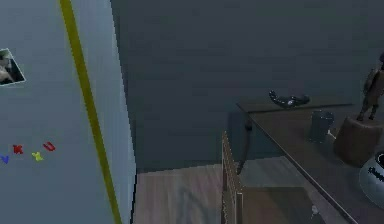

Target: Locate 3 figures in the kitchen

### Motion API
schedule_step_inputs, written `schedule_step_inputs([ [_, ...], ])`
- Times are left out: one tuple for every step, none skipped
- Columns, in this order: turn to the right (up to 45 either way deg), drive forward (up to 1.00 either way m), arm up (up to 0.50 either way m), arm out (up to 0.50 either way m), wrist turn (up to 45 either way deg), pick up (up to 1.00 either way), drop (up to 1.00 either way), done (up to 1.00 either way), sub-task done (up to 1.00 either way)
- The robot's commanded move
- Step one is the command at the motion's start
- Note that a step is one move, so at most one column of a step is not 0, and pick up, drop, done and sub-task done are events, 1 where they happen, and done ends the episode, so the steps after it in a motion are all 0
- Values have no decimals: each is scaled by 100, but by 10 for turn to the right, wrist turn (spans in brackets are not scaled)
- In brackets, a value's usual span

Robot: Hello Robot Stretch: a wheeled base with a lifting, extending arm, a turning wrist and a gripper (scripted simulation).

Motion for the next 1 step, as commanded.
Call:
schedule_step_inputs([
  [0, 90, 0, 0, 0, 0, 0, 0, 0],
])
